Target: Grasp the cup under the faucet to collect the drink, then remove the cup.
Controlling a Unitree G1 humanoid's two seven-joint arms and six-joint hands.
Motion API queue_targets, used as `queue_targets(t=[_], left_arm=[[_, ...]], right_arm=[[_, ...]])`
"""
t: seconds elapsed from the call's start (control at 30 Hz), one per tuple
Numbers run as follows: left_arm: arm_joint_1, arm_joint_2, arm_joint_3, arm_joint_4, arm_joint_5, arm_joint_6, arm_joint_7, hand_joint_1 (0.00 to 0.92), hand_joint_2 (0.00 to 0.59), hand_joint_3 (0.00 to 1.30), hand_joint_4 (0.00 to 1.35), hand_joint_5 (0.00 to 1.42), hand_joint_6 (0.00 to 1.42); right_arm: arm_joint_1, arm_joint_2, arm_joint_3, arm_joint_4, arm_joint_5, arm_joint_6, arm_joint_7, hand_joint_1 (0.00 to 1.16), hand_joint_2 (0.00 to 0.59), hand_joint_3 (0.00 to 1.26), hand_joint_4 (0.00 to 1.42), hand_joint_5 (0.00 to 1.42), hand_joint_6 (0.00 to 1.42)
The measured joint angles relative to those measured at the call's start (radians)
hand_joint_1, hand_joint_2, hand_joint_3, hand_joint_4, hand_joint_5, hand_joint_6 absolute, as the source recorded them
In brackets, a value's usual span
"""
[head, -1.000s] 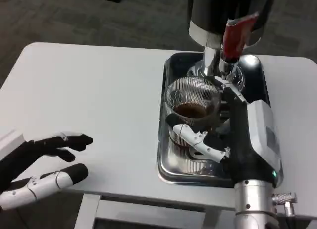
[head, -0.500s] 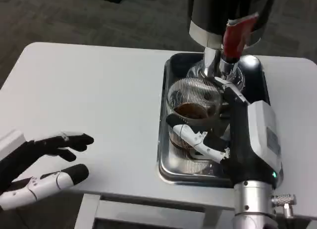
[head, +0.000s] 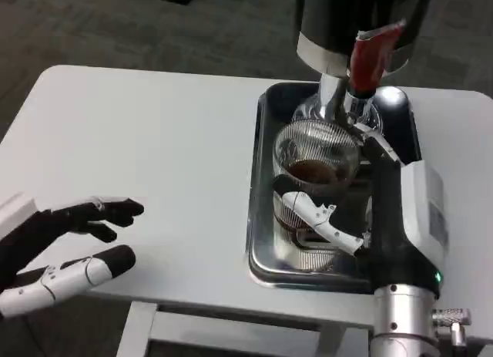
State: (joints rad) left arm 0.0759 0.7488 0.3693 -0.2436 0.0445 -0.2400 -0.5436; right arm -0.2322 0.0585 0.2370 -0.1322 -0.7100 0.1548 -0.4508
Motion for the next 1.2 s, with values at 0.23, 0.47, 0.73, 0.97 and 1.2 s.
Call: queue_targets(t=[0.23, 0.47, 0.73, 0.97, 1.2], left_arm=[[-0.014, 0.000, -0.012, 0.017, 0.000, -0.011, 0.000, 0.000, 0.110, 0.26, 0.26, 0.32, 0.23], [-0.038, 0.000, -0.029, 0.030, 0.000, -0.019, 0.000, 0.000, 0.110, 0.26, 0.26, 0.32, 0.23], [-0.048, 0.000, -0.031, 0.053, 0.000, -0.030, 0.000, 0.000, 0.110, 0.26, 0.26, 0.32, 0.23], [-0.086, 0.000, -0.036, 0.063, -0.001, -0.047, 0.000, 0.000, 0.110, 0.26, 0.26, 0.32, 0.23], [-0.100, -0.003, -0.051, 0.064, -0.001, -0.047, 0.000, 0.000, 0.110, 0.26, 0.26, 0.32, 0.23]], right_arm=[[0.012, -0.001, -0.037, 0.000, 0.036, -0.034, -0.006, 0.79, 0.207, 0.79, 0.97, 1.20, 1.42], [0.041, -0.016, -0.068, -0.024, 0.051, -0.055, -0.008, 0.79, 0.207, 0.82, 0.99, 1.23, 1.42], [0.054, -0.048, -0.075, -0.038, 0.068, -0.070, 0.010, 0.79, 0.207, 0.86, 1.02, 1.26, 1.42], [0.083, -0.073, -0.088, -0.082, 0.079, -0.072, 0.051, 0.81, 0.202, 0.89, 1.05, 1.29, 1.42], [0.127, -0.090, -0.117, -0.136, 0.089, -0.072, 0.088, 0.81, 0.201, 0.90, 1.06, 1.30, 1.42]])
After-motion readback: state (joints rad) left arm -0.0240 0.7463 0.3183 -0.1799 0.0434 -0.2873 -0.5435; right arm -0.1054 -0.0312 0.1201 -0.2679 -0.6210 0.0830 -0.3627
